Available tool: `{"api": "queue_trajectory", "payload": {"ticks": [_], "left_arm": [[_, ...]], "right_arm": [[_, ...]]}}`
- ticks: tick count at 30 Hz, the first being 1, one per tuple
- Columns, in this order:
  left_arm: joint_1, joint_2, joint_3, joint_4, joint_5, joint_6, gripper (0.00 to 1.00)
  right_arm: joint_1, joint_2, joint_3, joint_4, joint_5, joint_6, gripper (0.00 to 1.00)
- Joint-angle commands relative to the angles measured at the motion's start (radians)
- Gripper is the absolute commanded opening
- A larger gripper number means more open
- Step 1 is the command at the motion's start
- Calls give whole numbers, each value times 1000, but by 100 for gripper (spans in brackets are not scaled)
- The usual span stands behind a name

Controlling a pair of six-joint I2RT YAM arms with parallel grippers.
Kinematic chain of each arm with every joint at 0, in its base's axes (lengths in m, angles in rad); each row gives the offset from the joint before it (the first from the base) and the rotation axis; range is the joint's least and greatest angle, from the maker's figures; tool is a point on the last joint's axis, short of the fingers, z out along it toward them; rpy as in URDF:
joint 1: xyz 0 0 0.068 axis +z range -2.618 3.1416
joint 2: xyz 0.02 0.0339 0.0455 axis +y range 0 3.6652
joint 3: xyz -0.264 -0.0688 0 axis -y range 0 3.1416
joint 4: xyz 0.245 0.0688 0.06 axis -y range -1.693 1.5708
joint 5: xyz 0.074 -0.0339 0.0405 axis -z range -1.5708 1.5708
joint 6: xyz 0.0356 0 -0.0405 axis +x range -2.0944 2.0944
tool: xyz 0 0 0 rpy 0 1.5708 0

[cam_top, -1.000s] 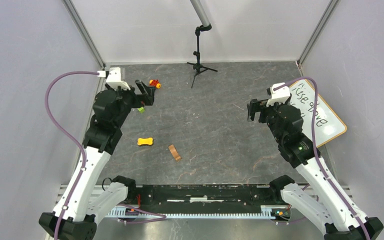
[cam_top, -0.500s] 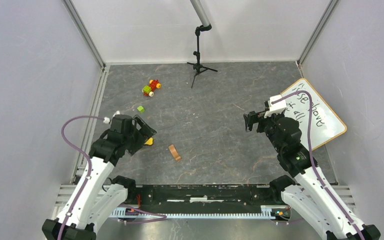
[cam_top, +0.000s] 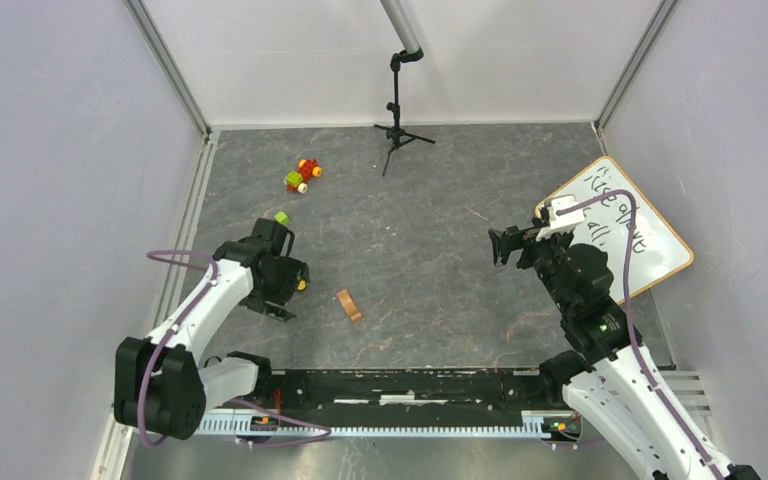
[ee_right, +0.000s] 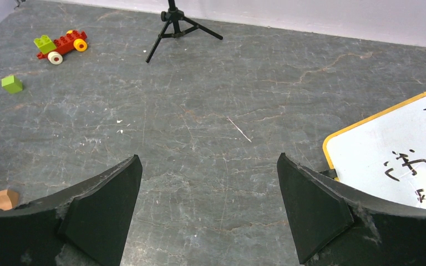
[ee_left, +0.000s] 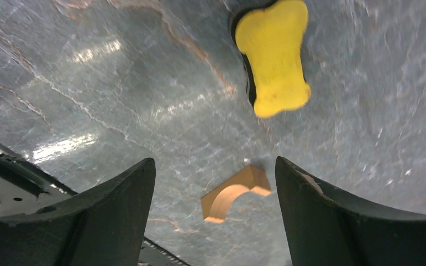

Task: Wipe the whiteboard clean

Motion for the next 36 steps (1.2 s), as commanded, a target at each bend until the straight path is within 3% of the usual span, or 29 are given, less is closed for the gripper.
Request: {"api": "queue_trajectory", "payload": {"ticks": [1, 4, 13, 22, 33, 36], "left_arm": [[50, 27, -16, 86, -29, -143, 84], [85, 58, 0, 107, -76, -132, 85], [130, 273, 70, 177, -20, -107, 82], [130, 337, 84, 215, -22, -69, 75], [123, 247, 66, 237, -52, -6, 42], [81, 220, 91, 237, -62, 26, 40]], "right_arm": [[-3, -38, -21, -1, 16, 19, 97], [-5, -55, -21, -8, 27, 19, 97], [-4, -44, -22, -18, 43, 19, 97], [-4, -45, -22, -31, 56, 16, 98], [-5, 5, -29, -28, 38, 40, 97], [-4, 11, -35, -30, 36, 41, 97]]}}
